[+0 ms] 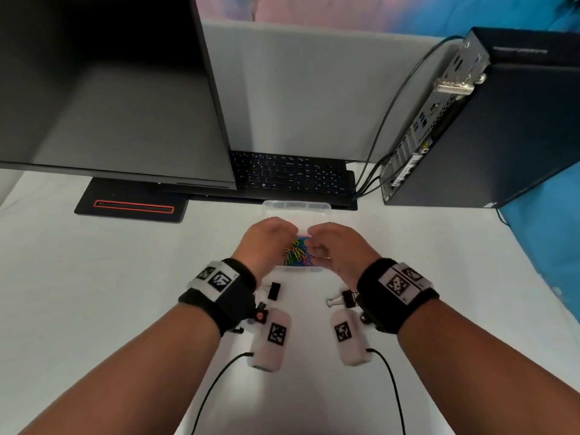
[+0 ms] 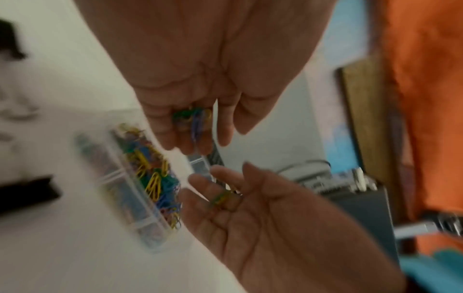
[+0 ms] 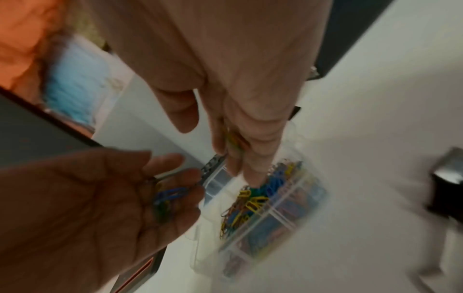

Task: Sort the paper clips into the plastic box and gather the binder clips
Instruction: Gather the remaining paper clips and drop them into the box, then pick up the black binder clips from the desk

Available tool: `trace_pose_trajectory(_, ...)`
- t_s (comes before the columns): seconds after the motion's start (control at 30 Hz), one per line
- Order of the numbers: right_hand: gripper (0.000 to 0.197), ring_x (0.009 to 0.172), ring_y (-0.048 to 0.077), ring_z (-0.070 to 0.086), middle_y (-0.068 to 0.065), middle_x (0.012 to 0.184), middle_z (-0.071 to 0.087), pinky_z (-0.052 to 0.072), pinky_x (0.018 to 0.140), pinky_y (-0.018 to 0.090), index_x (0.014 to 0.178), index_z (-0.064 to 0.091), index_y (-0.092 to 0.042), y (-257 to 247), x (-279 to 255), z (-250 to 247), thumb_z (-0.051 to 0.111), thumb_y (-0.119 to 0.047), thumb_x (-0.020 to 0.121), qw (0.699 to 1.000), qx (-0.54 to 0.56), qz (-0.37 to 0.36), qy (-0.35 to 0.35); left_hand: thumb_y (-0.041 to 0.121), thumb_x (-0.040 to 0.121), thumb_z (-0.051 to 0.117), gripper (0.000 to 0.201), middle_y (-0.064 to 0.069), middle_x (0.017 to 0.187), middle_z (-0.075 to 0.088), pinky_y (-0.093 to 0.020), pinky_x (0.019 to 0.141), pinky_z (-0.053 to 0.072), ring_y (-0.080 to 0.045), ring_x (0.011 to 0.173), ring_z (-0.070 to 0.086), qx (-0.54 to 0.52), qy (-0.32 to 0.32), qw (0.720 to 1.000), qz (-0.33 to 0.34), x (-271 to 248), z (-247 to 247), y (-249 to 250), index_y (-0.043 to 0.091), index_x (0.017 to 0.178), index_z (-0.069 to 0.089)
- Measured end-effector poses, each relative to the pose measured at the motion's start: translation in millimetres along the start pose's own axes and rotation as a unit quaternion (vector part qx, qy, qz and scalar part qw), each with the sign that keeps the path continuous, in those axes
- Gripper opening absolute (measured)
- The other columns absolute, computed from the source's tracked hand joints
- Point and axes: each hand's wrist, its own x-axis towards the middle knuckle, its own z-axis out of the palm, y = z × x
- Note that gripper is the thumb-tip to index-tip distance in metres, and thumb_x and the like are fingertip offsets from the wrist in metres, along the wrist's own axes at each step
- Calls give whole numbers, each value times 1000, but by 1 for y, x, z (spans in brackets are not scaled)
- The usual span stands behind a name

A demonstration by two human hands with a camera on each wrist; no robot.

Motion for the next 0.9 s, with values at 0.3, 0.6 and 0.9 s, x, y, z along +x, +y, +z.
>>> trace_pose_trajectory(0.3,33,105,29,49,6,115,49,47,85,39,118,49,-19,60,-19,-83,56,-23,86,765,-642,-59,-2,11,77,59,31,-6,114,56,-41,91,45,-35,105,51,514,-4,854,84,-8,-82,-72,23,104,65)
trace_pose_trajectory(0.6,20,92,22,38,2,105,45,43,76,28,103,44,-22,125,-27,-99,52,-15,86,689,-714,-123,6,12,80,65,19,-5,95,52,-43,63,53,-29,79,45,557,27,814,162,-17,-89,-123,19,98,65)
trace_pose_trajectory(0.9,22,85,27,47,7,92,53,42,64,30,90,57,-10,119,-33,-103,61,5,74,744,-648,-133,99,6,73,60,11,-7,81,56,-34,61,44,-26,64,56,336,151,929,-47,-19,-91,-108,14,72,52)
